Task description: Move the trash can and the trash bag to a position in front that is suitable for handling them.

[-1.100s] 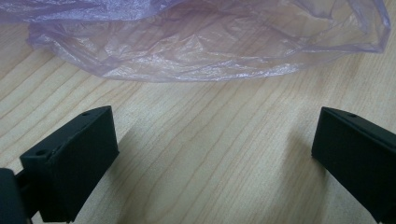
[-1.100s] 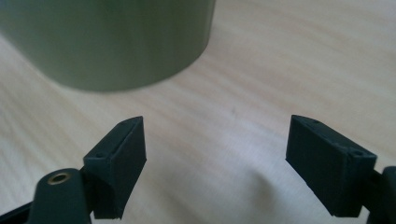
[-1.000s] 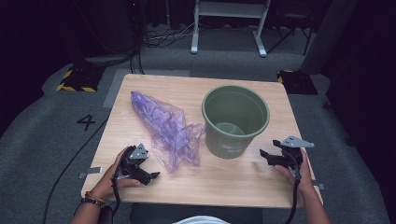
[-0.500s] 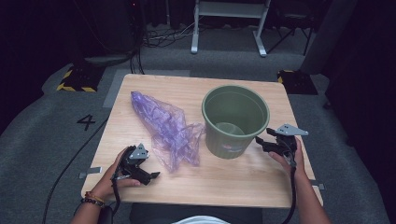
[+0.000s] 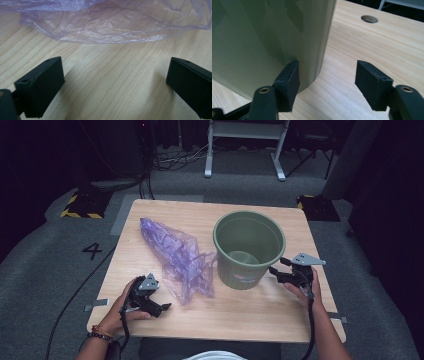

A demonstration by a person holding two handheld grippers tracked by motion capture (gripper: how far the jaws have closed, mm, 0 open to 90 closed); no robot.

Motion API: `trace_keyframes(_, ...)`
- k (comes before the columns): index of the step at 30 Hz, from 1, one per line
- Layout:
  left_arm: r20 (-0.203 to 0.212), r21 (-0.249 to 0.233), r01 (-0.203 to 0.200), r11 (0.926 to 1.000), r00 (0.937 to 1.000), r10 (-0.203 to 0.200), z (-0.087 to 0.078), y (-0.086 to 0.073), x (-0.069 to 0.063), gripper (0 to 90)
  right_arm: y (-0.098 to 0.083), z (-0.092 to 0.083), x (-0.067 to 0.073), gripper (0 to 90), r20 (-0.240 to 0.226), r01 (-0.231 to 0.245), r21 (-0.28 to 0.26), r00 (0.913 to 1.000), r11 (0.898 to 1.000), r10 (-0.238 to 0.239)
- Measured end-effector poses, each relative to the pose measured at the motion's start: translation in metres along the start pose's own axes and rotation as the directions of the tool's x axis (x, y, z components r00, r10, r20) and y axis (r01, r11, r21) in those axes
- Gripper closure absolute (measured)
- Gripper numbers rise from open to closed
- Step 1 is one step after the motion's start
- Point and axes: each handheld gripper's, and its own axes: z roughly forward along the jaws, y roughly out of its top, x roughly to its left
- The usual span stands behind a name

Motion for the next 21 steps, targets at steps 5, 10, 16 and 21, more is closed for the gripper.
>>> trace_keyframes(5,-0.018,-0.034,0.026,0.9991,0.9995,-0.027,-0.002,0.000,0.000,17.0,-0.006,0.003,0.002,33.1,-0.016,0.003,0.028,0.9999,1.000,-0.002)
trace_keyframes(10,-0.038,-0.046,-0.020,0.9988,0.9991,0.019,-0.004,0.004,-0.007,16.8,-0.016,0.002,-0.002,30.5,-0.032,-0.020,0.076,0.9992,0.997,0.023)
trace_keyframes(16,-0.058,-0.113,-0.064,0.9915,0.9967,0.057,-0.012,0.018,-0.009,19.7,-0.028,0.003,-0.003,28.6,-0.038,-0.001,0.138,0.9993,0.990,0.006)
trace_keyframes(21,-0.028,-0.159,-0.072,0.9846,0.9973,0.068,-0.013,0.031,-0.011,19.3,-0.033,0.006,-0.006,28.1,-0.060,-0.032,0.168,0.9972,0.985,0.043)
